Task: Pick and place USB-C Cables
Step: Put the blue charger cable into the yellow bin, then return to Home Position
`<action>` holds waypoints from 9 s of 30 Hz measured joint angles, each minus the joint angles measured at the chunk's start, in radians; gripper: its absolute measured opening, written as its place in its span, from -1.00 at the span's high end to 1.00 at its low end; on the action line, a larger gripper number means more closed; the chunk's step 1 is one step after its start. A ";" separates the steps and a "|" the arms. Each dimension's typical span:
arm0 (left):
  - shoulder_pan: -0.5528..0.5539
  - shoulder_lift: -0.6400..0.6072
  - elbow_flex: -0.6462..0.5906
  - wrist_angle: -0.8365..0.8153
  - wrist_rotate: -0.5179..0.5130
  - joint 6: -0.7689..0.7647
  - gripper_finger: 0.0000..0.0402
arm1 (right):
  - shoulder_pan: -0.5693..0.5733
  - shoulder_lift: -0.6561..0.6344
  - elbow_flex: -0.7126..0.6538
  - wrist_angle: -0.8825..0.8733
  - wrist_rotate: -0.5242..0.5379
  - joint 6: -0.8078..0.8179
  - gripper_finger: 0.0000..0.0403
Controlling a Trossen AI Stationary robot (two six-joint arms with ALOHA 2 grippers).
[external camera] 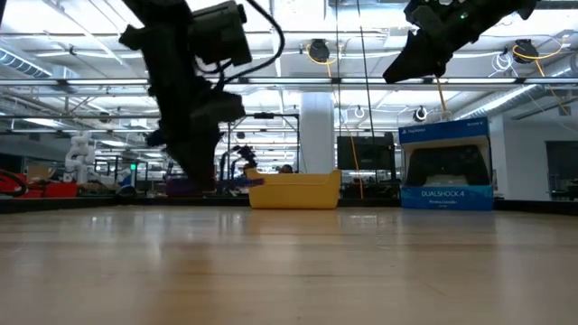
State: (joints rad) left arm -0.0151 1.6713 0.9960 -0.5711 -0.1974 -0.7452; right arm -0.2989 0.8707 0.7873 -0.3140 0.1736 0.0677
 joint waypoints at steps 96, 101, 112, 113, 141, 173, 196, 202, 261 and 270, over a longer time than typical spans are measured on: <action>0.016 -0.008 0.250 0.179 -0.024 0.830 0.50 | 0.246 0.520 -0.086 0.725 -0.120 -0.267 0.72; 0.002 -0.024 0.250 0.178 -0.089 0.817 0.23 | 0.246 0.519 -0.086 0.725 -0.120 -0.279 0.72; -0.034 -0.225 0.249 -0.109 -0.195 0.525 0.13 | 0.173 0.478 -0.063 0.613 -0.122 -0.342 0.72; -0.041 -0.242 0.237 -0.139 -0.217 0.501 0.13 | 0.163 0.478 -0.051 0.605 -0.123 -0.343 0.72; 0.013 -0.722 -0.214 0.104 -0.297 0.534 0.13 | -0.070 0.501 0.535 0.078 -0.126 -0.544 0.72; 0.013 -0.723 -0.215 0.157 -0.291 0.589 0.13 | -0.294 0.943 0.757 0.019 -0.338 -0.494 0.72; 0.013 -0.723 -0.214 0.157 -0.291 0.602 0.13 | -0.317 1.096 0.756 0.003 -0.389 -0.492 0.72; 0.013 -0.723 -0.214 0.157 -0.291 0.601 0.13 | -0.317 1.098 0.756 -0.013 -0.389 -0.484 0.72; -0.057 -0.722 -0.213 0.309 -0.210 0.610 0.13 | 0.189 0.424 0.458 -0.092 -0.357 -0.236 0.77; -0.101 -0.722 -0.213 0.366 -0.209 0.687 0.13 | 0.269 0.192 0.109 0.173 -0.357 -0.257 0.99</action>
State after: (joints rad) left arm -0.1156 0.9489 0.7826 -0.2049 -0.4063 -0.0586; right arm -0.0303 1.0625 0.8962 -0.1407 -0.1836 -0.1892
